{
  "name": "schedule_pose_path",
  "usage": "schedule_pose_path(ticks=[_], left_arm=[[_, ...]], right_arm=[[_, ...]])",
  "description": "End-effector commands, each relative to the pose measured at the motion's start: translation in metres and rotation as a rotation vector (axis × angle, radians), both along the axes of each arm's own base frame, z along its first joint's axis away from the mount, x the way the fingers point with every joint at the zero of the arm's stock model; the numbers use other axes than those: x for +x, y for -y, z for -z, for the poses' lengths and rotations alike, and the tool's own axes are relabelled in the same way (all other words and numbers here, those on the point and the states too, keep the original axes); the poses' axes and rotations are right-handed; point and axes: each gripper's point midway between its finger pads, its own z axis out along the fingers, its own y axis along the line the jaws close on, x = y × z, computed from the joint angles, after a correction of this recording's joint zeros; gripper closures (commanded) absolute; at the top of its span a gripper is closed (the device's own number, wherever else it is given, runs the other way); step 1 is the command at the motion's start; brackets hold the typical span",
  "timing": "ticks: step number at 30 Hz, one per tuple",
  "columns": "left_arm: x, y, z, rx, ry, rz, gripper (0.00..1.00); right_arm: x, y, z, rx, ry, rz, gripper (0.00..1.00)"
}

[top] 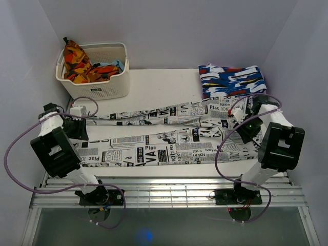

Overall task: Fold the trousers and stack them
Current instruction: Flatten the trousers out

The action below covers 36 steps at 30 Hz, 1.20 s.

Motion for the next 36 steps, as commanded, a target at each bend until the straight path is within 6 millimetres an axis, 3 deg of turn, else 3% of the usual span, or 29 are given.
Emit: schedule_pose_path(ticks=[1, 5, 6, 10, 12, 13, 14, 16, 17, 18, 20, 22, 25, 27, 30, 34, 36], left_arm=[[0.006, 0.014, 0.012, -0.048, 0.024, -0.047, 0.49], [-0.016, 0.016, 0.035, -0.019, -0.048, -0.032, 0.53], [-0.024, 0.015, 0.039, 0.003, -0.066, -0.023, 0.53], [-0.069, 0.026, 0.047, 0.047, -0.136, 0.045, 0.55], [-0.081, 0.030, 0.045, 0.053, -0.149, 0.088, 0.57], [-0.086, 0.036, 0.041, 0.034, -0.156, 0.095, 0.58], [-0.078, 0.034, 0.028, 0.040, -0.115, 0.095, 0.58], [-0.058, 0.042, 0.006, -0.022, -0.032, 0.070, 0.55], [-0.035, 0.035, -0.015, -0.023, 0.038, 0.053, 0.50], [-0.021, 0.034, -0.025, -0.046, 0.074, 0.035, 0.46], [0.009, 0.032, -0.047, -0.110, 0.143, -0.013, 0.41], [0.050, 0.011, -0.064, -0.116, 0.195, -0.083, 0.36], [0.098, -0.020, -0.074, -0.105, 0.239, -0.157, 0.34], [0.117, -0.027, -0.077, -0.129, 0.272, -0.181, 0.33], [0.144, -0.032, -0.076, -0.144, 0.348, -0.126, 0.31], [0.175, -0.039, -0.077, -0.148, 0.411, -0.070, 0.30], [0.180, -0.034, -0.064, -0.217, 0.379, -0.065, 0.30]], right_arm=[[-0.012, 0.001, 0.022, -0.061, -0.045, 0.058, 0.51], [-0.034, 0.028, 0.048, -0.188, -0.089, 0.026, 0.57], [-0.047, 0.035, 0.054, -0.210, -0.119, 0.026, 0.57], [-0.059, 0.067, 0.052, -0.317, -0.107, -0.049, 0.61], [-0.060, 0.073, 0.045, -0.334, -0.103, -0.057, 0.64], [-0.044, 0.071, 0.029, -0.318, -0.038, -0.061, 0.63], [-0.040, 0.063, 0.020, -0.285, -0.023, -0.053, 0.61], [-0.016, 0.029, 0.003, -0.193, 0.040, -0.091, 0.60], [-0.002, 0.017, -0.014, -0.169, 0.074, -0.057, 0.59], [0.010, -0.011, -0.017, -0.117, 0.092, -0.110, 0.58], [0.032, -0.040, -0.032, -0.073, 0.146, -0.135, 0.54], [0.045, -0.082, -0.030, -0.041, 0.153, -0.192, 0.53], [0.064, -0.126, -0.028, -0.002, 0.177, -0.227, 0.52], [0.073, -0.154, -0.028, 0.013, 0.196, -0.263, 0.51], [0.081, -0.182, -0.011, 0.024, 0.198, -0.292, 0.47], [0.088, -0.203, 0.016, -0.011, 0.204, -0.330, 0.44], [0.088, -0.214, 0.030, -0.017, 0.188, -0.344, 0.43]])
